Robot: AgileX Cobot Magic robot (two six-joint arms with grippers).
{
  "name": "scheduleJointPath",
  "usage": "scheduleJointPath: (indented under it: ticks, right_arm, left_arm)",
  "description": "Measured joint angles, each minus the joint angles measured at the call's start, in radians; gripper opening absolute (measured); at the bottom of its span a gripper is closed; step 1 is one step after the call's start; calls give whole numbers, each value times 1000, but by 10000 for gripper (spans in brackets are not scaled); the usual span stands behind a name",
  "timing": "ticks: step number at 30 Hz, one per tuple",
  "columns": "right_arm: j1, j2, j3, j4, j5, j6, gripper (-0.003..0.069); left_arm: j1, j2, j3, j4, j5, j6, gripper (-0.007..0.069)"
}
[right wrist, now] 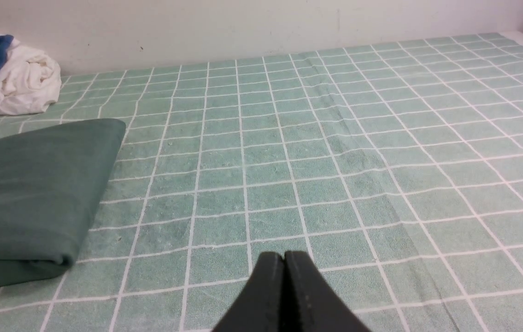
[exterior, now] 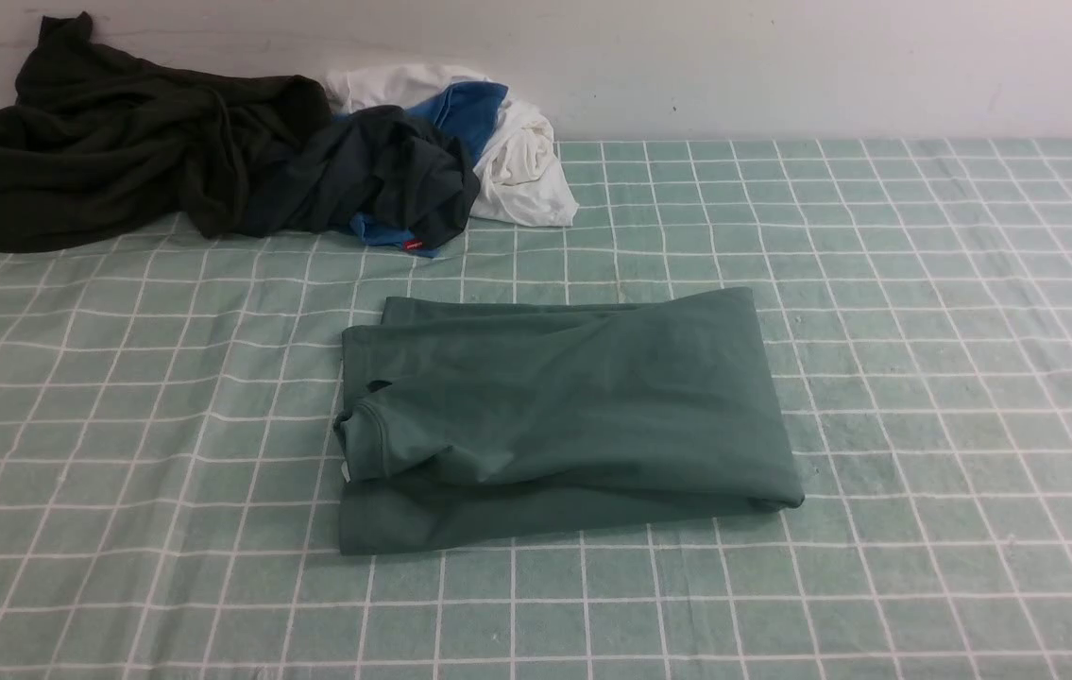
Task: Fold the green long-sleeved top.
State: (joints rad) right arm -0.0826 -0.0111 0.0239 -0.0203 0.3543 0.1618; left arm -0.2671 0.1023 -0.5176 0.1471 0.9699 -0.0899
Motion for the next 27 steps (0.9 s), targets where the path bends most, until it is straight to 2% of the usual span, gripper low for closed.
scheduleJointPath:
  ticks: [2,5,10,13,19,27]
  right_arm:
    - [0,0,0,0,0,0,-14]
    - [0,0,0,-1,1,0,-14]
    - [0,0,0,-1,1,0,-14]
    - [0,0,0,-1,1,0,-14]
    - [0,0,0,-1,1,0,-14]
    - [0,0,0,-1,2,0,-14]
  left_arm:
    - [0,0,19,-3,-22,-1,-3]
    - [22,0,103,-25,-198,-1,-3]
    - [123,-5,290,-48,-604,4,-3]
    - [203,-33,410,-84,-739,27,-3]
    - [282,-110,534,-131,-753,45,-3]
    - [287,-113,539,-147,-637,90,-3]
